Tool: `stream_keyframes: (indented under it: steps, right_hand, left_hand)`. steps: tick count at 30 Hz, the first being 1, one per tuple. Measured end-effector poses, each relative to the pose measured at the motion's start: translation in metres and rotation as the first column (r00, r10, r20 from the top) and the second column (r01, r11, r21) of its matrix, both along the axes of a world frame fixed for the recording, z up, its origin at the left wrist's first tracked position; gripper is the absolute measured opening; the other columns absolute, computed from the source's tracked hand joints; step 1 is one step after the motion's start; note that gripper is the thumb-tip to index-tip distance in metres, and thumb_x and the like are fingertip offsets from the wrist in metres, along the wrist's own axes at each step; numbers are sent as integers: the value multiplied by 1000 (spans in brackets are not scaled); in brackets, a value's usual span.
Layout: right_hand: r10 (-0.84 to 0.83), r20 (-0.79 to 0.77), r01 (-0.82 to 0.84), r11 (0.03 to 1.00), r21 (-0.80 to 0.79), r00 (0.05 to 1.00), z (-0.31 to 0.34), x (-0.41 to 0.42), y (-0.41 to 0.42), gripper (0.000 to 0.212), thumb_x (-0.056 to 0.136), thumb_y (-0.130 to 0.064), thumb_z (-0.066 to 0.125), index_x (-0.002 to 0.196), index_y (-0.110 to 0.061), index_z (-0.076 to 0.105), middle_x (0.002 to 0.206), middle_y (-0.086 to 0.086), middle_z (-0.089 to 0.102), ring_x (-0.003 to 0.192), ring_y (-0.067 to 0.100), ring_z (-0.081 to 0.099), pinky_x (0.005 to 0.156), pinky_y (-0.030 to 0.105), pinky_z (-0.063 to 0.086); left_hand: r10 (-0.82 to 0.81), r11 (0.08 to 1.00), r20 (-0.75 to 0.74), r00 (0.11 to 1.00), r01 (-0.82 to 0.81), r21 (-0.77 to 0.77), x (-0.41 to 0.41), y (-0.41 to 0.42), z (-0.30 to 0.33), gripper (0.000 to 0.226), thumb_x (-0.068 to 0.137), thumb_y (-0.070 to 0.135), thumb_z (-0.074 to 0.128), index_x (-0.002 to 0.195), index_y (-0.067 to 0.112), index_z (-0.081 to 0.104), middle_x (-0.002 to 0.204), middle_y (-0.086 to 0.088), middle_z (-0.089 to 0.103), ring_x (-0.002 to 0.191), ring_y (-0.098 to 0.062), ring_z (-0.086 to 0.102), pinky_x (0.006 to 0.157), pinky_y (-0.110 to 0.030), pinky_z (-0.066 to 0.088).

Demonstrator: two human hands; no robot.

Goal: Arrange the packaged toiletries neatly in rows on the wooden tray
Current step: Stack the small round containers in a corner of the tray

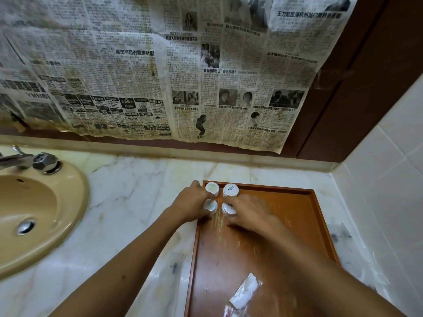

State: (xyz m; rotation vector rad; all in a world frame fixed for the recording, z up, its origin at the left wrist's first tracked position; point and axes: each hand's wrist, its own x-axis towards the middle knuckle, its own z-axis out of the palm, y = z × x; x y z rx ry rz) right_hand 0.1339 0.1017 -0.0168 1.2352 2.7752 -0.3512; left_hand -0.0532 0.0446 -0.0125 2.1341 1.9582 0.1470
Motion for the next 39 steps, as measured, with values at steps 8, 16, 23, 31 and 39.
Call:
stream_keyframes:
  steps: [8,16,23,31,39]
  right_hand:
    - [89,64,-89,996,8,994,5,-14,9,28,86,-34,58,114,-31,55,104,4,64,86,25,59,58,30,38]
    - [111,70,-111,994,-8,991,9,-20,9,21,90,-24,53,109,-21,60,97,6,62,76,20,54,48,26,29]
    - [124,105,-124,992,-9,987,10,-23,10,20,88,-24,54,107,-21,59,83,2,51,70,19,50,46,26,28]
    - [109,113,-102,993,-64,988,16,-25,9,4,84,-18,57,85,-16,53,81,5,51,68,20,51,47,28,30]
    - [89,96,-85,995,-53,991,10,-29,5,9,83,-13,64,80,-14,56,78,5,54,64,15,50,47,26,32]
  left_hand:
    - [-39,997,-68,997,34,-73,4,11,0,37,83,40,66,118,29,62,107,-10,56,97,-25,55,66,-28,38]
    - [-70,995,-84,994,64,-74,8,15,3,32,83,30,63,114,22,65,106,-8,62,96,-25,58,63,-29,42]
    - [-79,995,-132,988,69,-73,11,15,1,30,83,27,59,110,13,62,103,-10,61,91,-25,58,60,-29,40]
    - [-66,993,-102,993,55,-108,14,14,9,29,83,25,61,110,16,66,98,-6,55,95,-27,58,60,-32,42]
    - [-41,996,-125,991,29,-90,17,10,4,31,84,26,62,113,14,63,102,-11,56,93,-27,58,60,-32,42]
